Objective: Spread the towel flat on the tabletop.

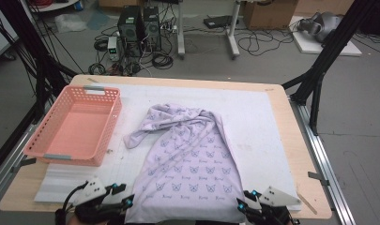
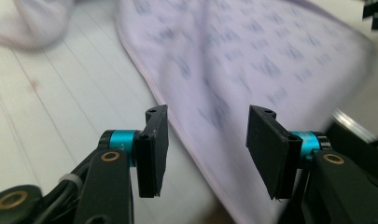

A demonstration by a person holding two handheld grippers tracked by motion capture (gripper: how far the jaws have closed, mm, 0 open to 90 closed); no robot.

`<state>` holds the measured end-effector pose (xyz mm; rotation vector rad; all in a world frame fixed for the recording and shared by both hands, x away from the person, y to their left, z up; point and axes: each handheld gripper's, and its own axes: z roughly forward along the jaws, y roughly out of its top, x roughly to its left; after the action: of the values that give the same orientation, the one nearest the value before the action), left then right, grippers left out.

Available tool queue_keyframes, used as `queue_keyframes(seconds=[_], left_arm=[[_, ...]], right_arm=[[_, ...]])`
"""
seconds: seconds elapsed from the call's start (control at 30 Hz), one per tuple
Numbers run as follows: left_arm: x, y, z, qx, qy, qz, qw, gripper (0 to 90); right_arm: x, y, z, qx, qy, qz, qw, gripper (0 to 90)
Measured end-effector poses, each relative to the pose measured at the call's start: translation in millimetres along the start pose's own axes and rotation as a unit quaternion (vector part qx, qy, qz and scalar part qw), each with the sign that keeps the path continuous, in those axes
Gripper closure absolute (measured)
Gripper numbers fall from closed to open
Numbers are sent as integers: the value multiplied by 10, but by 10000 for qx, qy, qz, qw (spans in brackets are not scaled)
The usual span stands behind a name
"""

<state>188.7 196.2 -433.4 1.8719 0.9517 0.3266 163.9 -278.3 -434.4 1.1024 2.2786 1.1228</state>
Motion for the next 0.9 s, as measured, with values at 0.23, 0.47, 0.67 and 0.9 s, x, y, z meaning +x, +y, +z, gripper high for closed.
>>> queue_keyframes(seconds=[0.23, 0.47, 0.67, 0.9], left_arm=[[203, 253, 579, 259, 287, -117, 9992, 525], [214, 311, 843, 527, 478, -77, 9974, 531], [143, 286, 807, 605, 444, 202, 9970, 837], [78, 123, 498, 714, 88, 96, 9974, 843]], right_arm=[[-245, 260, 416, 31, -570, 154, 9982, 606], [-380, 337, 628, 113, -697, 263, 9972, 629], [-417, 322, 638, 220, -415, 240, 9986, 867], [-410, 169, 377, 353, -124, 174, 9991, 874]])
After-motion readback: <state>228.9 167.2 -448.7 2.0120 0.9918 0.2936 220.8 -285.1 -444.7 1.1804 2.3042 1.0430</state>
